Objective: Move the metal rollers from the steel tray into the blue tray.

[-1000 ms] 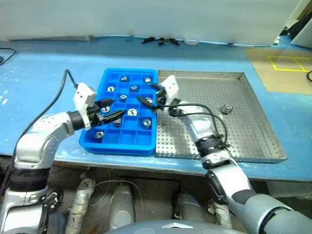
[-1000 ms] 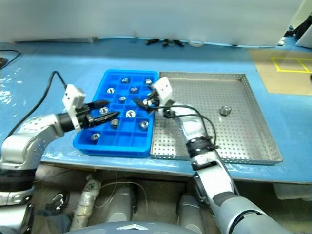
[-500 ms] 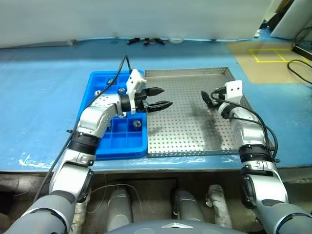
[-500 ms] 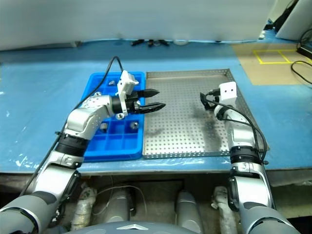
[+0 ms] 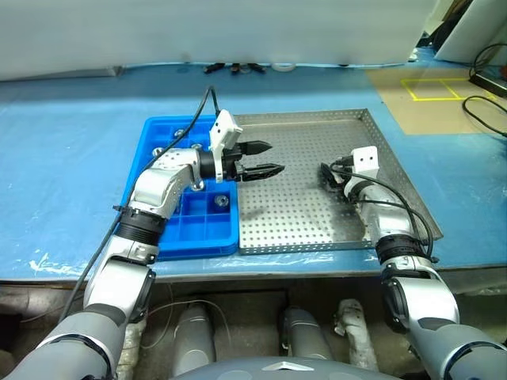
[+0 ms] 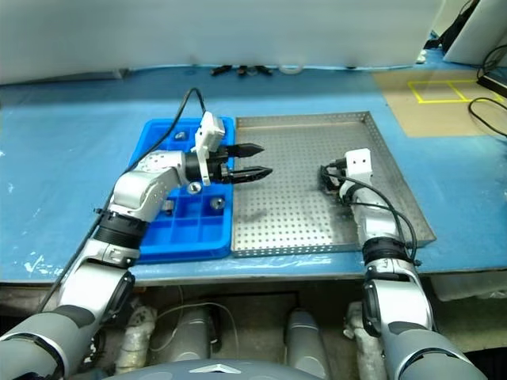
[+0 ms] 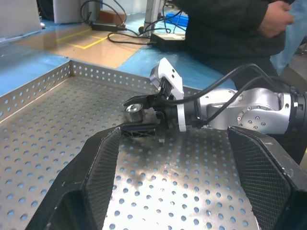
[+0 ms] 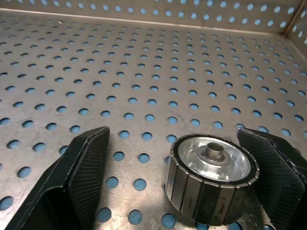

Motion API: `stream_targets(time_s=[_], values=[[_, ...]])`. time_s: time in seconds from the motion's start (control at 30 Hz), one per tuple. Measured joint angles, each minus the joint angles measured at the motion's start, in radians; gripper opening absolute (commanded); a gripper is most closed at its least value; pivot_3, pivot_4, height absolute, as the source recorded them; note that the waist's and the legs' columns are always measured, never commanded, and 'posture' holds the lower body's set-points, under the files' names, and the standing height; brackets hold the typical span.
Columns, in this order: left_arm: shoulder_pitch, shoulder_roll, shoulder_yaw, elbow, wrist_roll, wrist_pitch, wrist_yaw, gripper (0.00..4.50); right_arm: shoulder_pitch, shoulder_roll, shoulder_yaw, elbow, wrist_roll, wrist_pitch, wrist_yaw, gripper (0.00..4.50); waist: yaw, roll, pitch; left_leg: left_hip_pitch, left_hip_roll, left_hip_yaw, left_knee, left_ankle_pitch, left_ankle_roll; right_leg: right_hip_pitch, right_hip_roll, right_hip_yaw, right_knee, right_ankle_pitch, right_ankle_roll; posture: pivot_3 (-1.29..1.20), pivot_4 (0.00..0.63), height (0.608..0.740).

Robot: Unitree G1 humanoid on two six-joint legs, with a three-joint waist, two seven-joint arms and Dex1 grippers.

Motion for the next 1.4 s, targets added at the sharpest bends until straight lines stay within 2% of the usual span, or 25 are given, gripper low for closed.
stream_targets(time_s=[0.07, 0.3, 0.5, 0.63, 0.83, 1.0, 1.17, 1.4], values=[[0.009, 0.005, 0.0, -0.012, 0.0, 0.007, 0.0, 3.75, -0.008, -0.001, -0.021, 0.027, 0.014, -0.005, -0.009, 3.97, 0.003, 0.0, 0.0, 0.0, 0.0, 0.0, 0.0, 0.0, 0.0, 0.001, 0.0, 0.0, 0.0, 0.0, 0.0, -0.18, 0.15, 0.74], [0.035, 0.04, 0.01, -0.035, 0.0, 0.02, 0.001, 3.75, 0.001, -0.001, -0.039, 0.022, 0.043, -0.003, 0.018, 1.67, 0.003, 0.0, 0.0, 0.0, 0.0, 0.0, 0.0, 0.0, 0.0, 0.001, 0.0, 0.0, 0.0, 0.0, 0.0, -0.19, 0.15, 0.74], [0.052, 0.075, 0.025, -0.038, 0.0, 0.021, 0.001, 3.75, 0.019, 0.006, -0.024, -0.065, 0.05, 0.028, 0.069, 1.68, 0.002, 0.0, 0.0, 0.0, 0.0, 0.0, -0.001, 0.0, 0.0, 0.0, 0.0, 0.0, -0.001, 0.0, 0.0, -0.17, 0.15, 0.74], [0.105, 0.124, 0.062, -0.091, -0.017, 0.029, -0.01, 3.75, 0.058, 0.012, 0.024, -0.251, 0.071, 0.103, 0.168, 1.68, -0.001, 0.0, 0.0, 0.0, 0.002, 0.0, -0.003, 0.0, 0.0, -0.001, 0.0, -0.001, -0.002, 0.0, 0.0, -0.14, 0.15, 0.74], [0.213, 0.232, 0.142, -0.209, -0.063, 0.077, -0.009, 3.75, 0.113, 0.017, 0.162, -0.657, 0.216, 0.365, 0.422, 1.68, 0.009, 0.001, 0.001, 0.001, 0.003, 0.0, -0.005, 0.0, -0.001, -0.001, 0.001, -0.001, -0.003, 0.0, 0.0, -0.03, 0.15, 0.74], [0.342, 0.303, 0.238, -0.335, -0.107, 0.142, 0.041, 3.75, 0.117, 0.016, 0.299, -0.868, 0.316, 0.551, 0.57, 1.68, 0.041, 0.001, 0.001, 0.001, 0.003, 0.0, -0.007, 0.001, -0.002, -0.001, 0.0, -0.001, -0.003, -0.001, 0.0, 0.07, 0.15, 0.74], [0.574, 0.385, 0.349, -0.478, -0.151, 0.206, 0.073, 3.75, 0.117, 0.025, 0.389, -0.914, 0.356, 0.638, 0.664, 1.68, 0.065, 0.001, 0.001, 0.001, 0.002, -0.001, -0.011, 0.002, -0.004, -0.003, 0.0, -0.001, -0.004, -0.001, 0.0, 0.14, 0.15, 0.74], [0.72, 0.422, 0.45, -0.594, -0.21, 0.25, 0.113, 3.75, 0.09, 0.13, 0.462, -0.848, 0.354, 0.642, 0.679, 1.68, 0.097, 0.0, 0.001, 0.001, 0.002, -0.003, -0.014, 0.003, -0.007, -0.003, 0.0, -0.001, -0.003, -0.002, 0.0, 0.18, 0.15, 0.74]])
